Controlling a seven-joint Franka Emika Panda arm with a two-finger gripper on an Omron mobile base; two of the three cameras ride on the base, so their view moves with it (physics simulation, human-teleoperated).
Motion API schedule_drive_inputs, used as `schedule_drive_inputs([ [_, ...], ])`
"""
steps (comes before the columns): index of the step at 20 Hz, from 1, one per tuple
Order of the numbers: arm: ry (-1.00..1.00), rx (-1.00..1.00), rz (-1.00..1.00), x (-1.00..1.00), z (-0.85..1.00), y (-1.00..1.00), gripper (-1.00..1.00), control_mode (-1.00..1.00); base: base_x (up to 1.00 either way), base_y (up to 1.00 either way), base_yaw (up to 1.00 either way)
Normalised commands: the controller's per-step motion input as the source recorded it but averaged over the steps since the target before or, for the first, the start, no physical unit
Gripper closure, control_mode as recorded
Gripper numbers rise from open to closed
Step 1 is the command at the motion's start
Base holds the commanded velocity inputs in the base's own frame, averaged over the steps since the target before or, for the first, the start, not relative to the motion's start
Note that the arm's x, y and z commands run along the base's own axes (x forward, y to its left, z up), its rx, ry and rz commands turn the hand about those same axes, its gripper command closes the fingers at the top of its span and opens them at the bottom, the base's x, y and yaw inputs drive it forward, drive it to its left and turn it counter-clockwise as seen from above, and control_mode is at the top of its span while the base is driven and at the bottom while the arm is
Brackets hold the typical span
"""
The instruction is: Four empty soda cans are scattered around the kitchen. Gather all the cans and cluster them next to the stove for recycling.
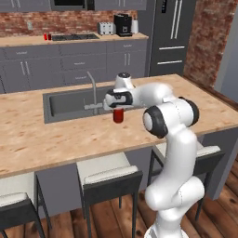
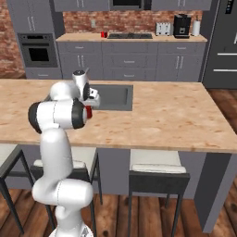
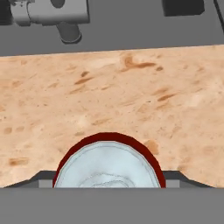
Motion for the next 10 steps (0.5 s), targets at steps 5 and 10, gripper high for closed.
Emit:
schedule_drive_inputs([
  [5, -0.13, 0.00, 0.05, -0.98, 0.78, -0.50, 1.00, -1.00, 0.00, 0.00, 0.00],
  [10, -0.10, 0.00, 0.05, -1.00, 0.74, -0.55, 1.00, -1.00, 0.00, 0.00, 0.00],
])
